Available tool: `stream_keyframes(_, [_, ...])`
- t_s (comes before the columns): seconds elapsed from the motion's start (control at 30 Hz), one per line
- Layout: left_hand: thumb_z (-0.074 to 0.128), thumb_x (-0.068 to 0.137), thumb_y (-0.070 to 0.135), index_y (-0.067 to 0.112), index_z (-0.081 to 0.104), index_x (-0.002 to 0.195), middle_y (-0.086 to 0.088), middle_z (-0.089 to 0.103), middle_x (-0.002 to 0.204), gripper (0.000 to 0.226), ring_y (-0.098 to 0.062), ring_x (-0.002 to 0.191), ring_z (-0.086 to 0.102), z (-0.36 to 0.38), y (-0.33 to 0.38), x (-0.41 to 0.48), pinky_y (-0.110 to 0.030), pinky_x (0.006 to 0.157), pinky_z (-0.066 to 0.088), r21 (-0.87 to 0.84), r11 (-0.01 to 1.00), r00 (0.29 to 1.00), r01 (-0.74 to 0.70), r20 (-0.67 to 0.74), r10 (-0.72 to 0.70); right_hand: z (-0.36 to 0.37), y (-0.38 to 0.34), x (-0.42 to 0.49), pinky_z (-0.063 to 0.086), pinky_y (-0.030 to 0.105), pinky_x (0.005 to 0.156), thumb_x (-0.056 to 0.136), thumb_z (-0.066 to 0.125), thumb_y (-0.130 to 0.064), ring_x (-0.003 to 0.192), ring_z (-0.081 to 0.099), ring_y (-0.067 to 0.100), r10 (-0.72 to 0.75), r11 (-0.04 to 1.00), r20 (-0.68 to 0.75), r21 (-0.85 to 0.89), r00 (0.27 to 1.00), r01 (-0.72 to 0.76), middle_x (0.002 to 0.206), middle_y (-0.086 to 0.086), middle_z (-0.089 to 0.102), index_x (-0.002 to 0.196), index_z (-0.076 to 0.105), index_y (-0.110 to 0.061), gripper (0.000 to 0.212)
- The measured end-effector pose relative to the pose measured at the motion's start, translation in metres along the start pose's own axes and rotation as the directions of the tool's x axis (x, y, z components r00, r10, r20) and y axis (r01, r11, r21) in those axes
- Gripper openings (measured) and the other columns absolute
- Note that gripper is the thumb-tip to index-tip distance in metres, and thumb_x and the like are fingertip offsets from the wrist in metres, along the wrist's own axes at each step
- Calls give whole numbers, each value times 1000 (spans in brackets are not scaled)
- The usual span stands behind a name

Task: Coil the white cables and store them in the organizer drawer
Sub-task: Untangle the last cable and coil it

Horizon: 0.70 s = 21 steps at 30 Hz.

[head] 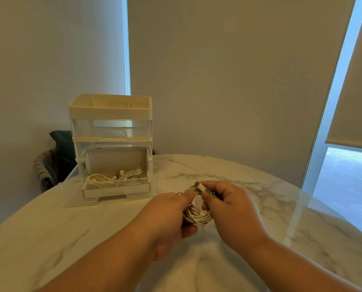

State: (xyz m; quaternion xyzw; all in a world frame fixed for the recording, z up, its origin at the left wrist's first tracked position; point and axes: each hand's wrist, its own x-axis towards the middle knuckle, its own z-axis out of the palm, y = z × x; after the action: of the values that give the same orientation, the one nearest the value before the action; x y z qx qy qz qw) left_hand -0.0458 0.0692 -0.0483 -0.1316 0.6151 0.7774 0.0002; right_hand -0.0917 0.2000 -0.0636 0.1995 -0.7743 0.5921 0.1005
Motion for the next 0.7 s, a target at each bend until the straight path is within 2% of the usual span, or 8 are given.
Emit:
stream_keyframes(0.07, [55, 100, 18, -1, 67, 103, -15, 71, 76, 22, -25, 71, 69, 3, 2, -3, -36, 68, 59, -151, 988, 999, 32, 45, -25, 1, 1, 1, 57, 39, 73, 92, 63, -9, 70, 66, 12, 3, 1000, -6, 2, 1000, -3, 70, -4, 69, 95, 77, -35, 29])
stream_keyframes(0.17, [52, 101, 17, -1, 67, 101, -10, 66, 60, 23, -19, 53, 66, 5, 4, -5, -35, 69, 57, -255, 964, 996, 70, 63, -56, 2, 2, 1, 60, 42, 79, 92, 63, -10, 80, 72, 14, 7, 1000, -7, -1, 1000, -7, 81, -5, 75, 96, 77, -35, 29])
stream_keyframes(0.3, [47, 102, 38, 11, 67, 95, -7, 66, 70, 34, -17, 60, 58, 5, 3, -1, -29, 61, 43, -181, 969, 986, 168, 40, -163, 3, -1, -2, 56, 23, 71, 93, 62, -4, 79, 72, 5, 14, 999, -4, 45, 1000, -14, 86, -10, 77, 91, 76, -32, 31])
stream_keyframes(0.4, [47, 101, 45, 16, 66, 97, -6, 62, 75, 35, -15, 58, 50, 4, -1, 3, -26, 56, 36, -145, 973, 983, 179, -13, -183, 4, -4, -3, 56, 23, 71, 93, 61, -3, 77, 72, 6, 14, 999, 0, 44, 1000, -14, 84, -9, 77, 93, 76, -29, 30])
stream_keyframes(0.53, [53, 99, 46, 14, 68, 100, -8, 60, 81, 35, -15, 59, 49, 5, -5, 4, -26, 54, 34, -93, 990, 994, 105, -12, -107, 3, -7, -6, 57, 23, 70, 94, 60, -3, 77, 72, 7, 6, 999, 1, 48, 1000, -6, 83, -8, 77, 91, 76, -30, 32])
stream_keyframes(0.6, [65, 93, 39, 14, 70, 91, -6, 61, 75, 25, -14, 60, 51, 5, -5, 3, -26, 54, 35, -49, 997, 998, 56, 33, -54, 2, -9, -7, 58, 27, 71, 94, 59, -4, 77, 71, 8, -11, 999, 15, 43, 1000, 10, 82, -7, 77, 86, 77, -33, 35])
stream_keyframes(0.67, [69, 88, 16, 9, 72, 91, -6, 64, 73, 9, -12, 59, 57, 7, -5, 1, -26, 55, 39, -71, 997, 997, 18, 77, -12, 1, -10, -8, 57, 24, 70, 92, 59, -1, 78, 71, 6, -15, 998, 22, 63, 1000, 13, 82, -8, 77, 82, 77, -33, 38])
stream_keyframes(0.7, [67, 86, 7, 4, 72, 94, -8, 66, 73, 10, -12, 58, 59, 7, -6, 1, -25, 55, 41, -112, 994, 997, 8, 79, 1, 1, -10, -7, 56, 23, 71, 92, 59, 0, 79, 71, 5, -17, 998, 24, 66, 1000, 15, 83, -9, 77, 84, 77, -31, 37])
